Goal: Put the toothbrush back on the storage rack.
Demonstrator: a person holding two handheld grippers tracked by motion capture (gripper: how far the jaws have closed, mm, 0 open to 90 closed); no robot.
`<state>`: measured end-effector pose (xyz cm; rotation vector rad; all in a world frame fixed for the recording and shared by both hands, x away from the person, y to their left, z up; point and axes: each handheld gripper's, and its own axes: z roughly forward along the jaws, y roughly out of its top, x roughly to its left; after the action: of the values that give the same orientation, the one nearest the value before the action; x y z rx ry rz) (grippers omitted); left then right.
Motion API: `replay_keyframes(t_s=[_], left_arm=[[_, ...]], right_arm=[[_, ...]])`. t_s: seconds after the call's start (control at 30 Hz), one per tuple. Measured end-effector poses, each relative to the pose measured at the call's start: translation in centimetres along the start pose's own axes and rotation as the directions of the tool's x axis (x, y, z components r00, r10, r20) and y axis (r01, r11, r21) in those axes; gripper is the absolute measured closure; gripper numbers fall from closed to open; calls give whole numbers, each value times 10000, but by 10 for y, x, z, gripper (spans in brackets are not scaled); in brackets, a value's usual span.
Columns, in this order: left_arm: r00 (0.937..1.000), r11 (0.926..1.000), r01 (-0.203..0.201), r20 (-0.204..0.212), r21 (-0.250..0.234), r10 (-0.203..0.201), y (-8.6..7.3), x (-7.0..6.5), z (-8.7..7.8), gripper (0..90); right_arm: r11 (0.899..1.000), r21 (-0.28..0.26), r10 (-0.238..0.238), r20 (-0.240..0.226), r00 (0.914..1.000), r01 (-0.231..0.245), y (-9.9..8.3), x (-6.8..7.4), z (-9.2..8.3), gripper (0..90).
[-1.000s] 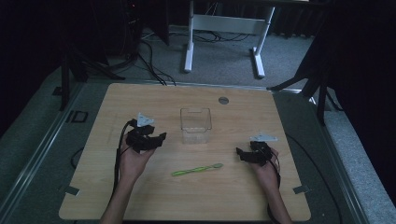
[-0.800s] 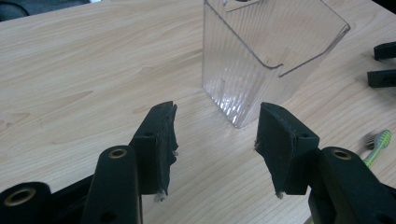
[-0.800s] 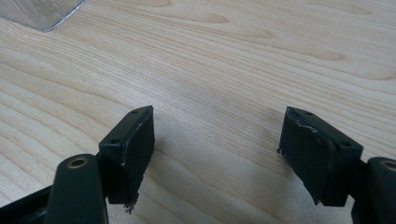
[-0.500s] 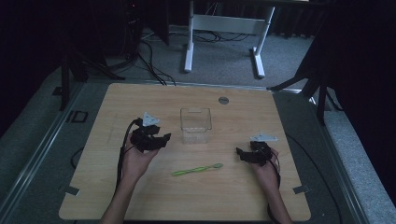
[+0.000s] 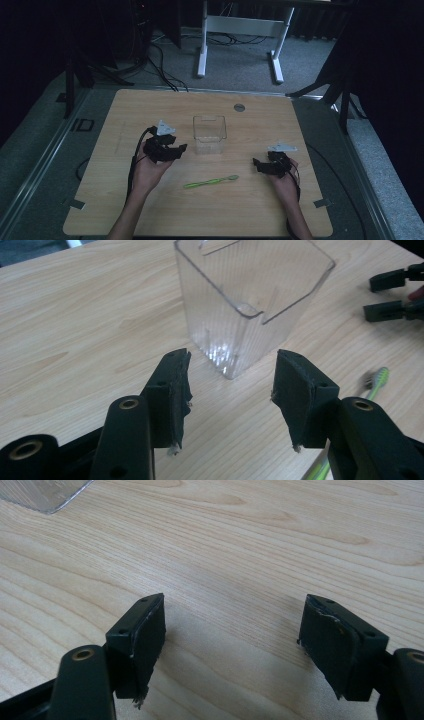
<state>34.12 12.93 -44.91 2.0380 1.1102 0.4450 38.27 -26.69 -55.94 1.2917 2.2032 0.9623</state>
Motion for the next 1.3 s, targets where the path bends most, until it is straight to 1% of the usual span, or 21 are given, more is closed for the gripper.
replay_keyframes(t_s=[0.03,0.13,0.17,0.27,0.33,0.43,0.5,0.53,0.73,0.9,1.1,1.3], left_arm=[[9999,9999,-116,81,38,116,1,-1,0,484],[9997,9998,-195,155,40,195,1,-3,1,485],[9993,9995,-311,219,57,310,2,-4,1,485],[9988,9992,-393,291,100,390,3,-6,2,485],[9977,9983,-560,398,146,553,4,-8,3,485],[9966,9975,-687,473,162,678,5,-10,3,485],[9965,9975,-685,497,156,676,6,-11,4,486],[9954,9967,-791,558,180,780,6,-12,4,486],[9928,9949,-969,735,274,946,8,-17,7,488],[9894,9923,-1180,896,376,1143,9,-20,9,491],[9863,9900,-1340,1030,435,1289,12,-24,11,493],[9823,9861,-1563,1127,560,1493,14,-28,13,494]], right_arm=[[10000,1,0,-1,10000,0,0,0,0,264],[10000,2,2,0,10000,-2,0,0,0,264],[10000,-2,3,-1,10000,-3,0,0,0,264],[10000,3,-2,0,10000,2,0,0,0,264],[10000,7,-14,-2,10000,14,0,0,0,265],[10000,4,-7,1,10000,7,0,0,0,264],[10000,11,-7,1,10000,7,0,0,0,264],[10000,8,-11,-1,10000,11,0,0,0,264],[10000,7,-12,-2,10000,12,0,0,0,264],[10000,9,-19,-3,10000,19,0,0,0,264],[10000,9,-23,2,10000,23,0,0,0,264],[10000,18,-3,1,10000,3,0,0,0,264]])
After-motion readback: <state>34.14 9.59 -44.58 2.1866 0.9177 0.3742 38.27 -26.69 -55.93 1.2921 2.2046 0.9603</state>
